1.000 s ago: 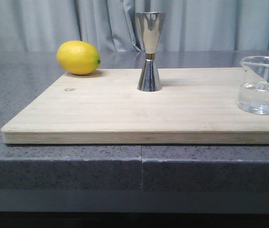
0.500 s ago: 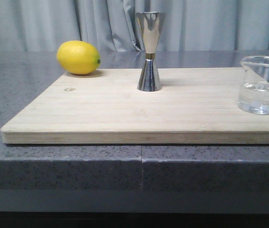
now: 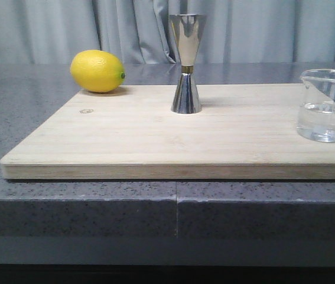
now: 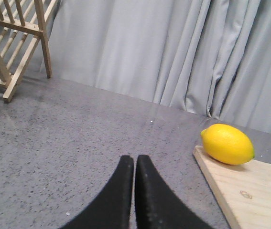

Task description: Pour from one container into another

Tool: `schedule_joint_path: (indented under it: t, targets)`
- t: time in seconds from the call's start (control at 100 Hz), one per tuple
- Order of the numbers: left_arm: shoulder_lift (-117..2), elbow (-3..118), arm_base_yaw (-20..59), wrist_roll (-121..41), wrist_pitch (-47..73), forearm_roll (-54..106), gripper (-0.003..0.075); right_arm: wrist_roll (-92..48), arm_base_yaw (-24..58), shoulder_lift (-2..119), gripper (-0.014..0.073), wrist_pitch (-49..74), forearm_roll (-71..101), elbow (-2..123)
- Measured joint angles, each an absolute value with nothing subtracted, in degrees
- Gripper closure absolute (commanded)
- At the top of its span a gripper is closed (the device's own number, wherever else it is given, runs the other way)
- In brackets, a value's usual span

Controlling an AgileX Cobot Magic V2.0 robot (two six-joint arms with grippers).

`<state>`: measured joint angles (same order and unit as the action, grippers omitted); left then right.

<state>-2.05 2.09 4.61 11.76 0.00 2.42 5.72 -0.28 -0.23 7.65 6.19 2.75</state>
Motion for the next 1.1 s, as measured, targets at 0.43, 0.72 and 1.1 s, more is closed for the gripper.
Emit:
schedule_joint_path:
  t: [0.43,0.72,1.1]
  targets:
    - [-34.53,27.54,19.04,11.76,2.69,-1.31,0.0741,5.72,-0.28,22.72,0.064,15.14,6.19,26.14]
    - [-54.15,38.57,27.34,11.55,1.1,-9.98,0.0545,5.72,-0.28,33.32,0.0232,14.56,5.73,31.84]
    - [-65.35,40.28,31.68,11.52,-14.8,-10.9,0.0095,5.72,-0.03,38.15,0.004,12.15,5.07,31.93]
